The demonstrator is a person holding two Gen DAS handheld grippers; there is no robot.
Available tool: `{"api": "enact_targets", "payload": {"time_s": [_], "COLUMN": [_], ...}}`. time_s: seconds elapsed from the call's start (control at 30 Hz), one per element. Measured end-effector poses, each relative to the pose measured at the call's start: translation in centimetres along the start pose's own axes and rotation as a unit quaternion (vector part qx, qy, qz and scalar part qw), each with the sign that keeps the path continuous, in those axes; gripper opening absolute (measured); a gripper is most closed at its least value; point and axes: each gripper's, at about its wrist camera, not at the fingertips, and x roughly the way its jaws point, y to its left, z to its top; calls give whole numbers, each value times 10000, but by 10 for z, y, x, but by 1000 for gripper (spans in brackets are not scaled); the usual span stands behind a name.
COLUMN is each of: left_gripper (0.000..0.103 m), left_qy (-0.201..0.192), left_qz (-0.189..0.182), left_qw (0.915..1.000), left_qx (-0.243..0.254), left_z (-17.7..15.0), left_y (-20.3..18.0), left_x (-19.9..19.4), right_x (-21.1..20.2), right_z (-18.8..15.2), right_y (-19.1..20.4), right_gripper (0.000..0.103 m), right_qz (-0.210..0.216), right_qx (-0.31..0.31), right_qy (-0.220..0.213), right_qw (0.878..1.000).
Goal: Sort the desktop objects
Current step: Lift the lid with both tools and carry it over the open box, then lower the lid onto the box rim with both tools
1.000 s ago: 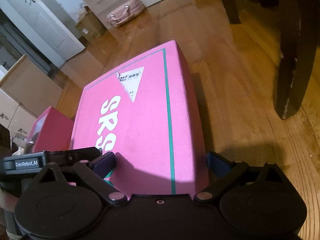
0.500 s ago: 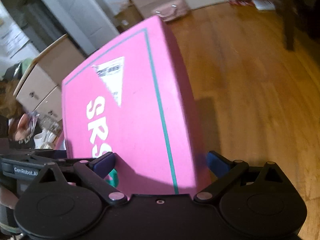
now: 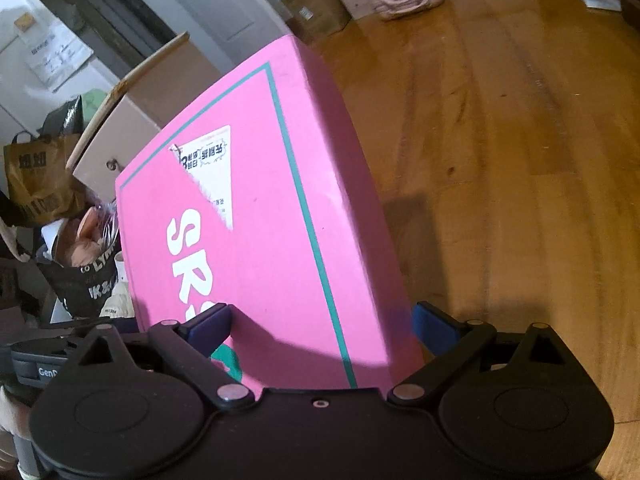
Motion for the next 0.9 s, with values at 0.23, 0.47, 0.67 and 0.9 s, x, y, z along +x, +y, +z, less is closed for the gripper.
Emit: {"api": "enact_targets", "payload": {"time_s": [0.23, 0.47, 0.67, 0.9], "left_gripper": [103, 103, 103, 103], "left_qy": [252, 158, 76, -218], "left_qz": [175, 275, 361, 321], "left_qw": [9995, 9995, 9992, 9985], "left_qx": [91, -47, -166, -391], "left_z": [21, 26, 30, 38], "left_y": [33, 65, 93, 110], "left_x": [19, 28, 36, 43], "right_x": [46, 95, 103, 100], "right_z": [11, 11, 13, 16], "right_y": [11, 33, 54, 60], "right_gripper": [96, 91, 91, 91], "right_qz": [206, 193, 188, 113], "right_qx": [321, 430, 285, 333], "right_qy": [498, 897, 828, 580], "right_qw": [9980, 9949, 9960, 9977]}}
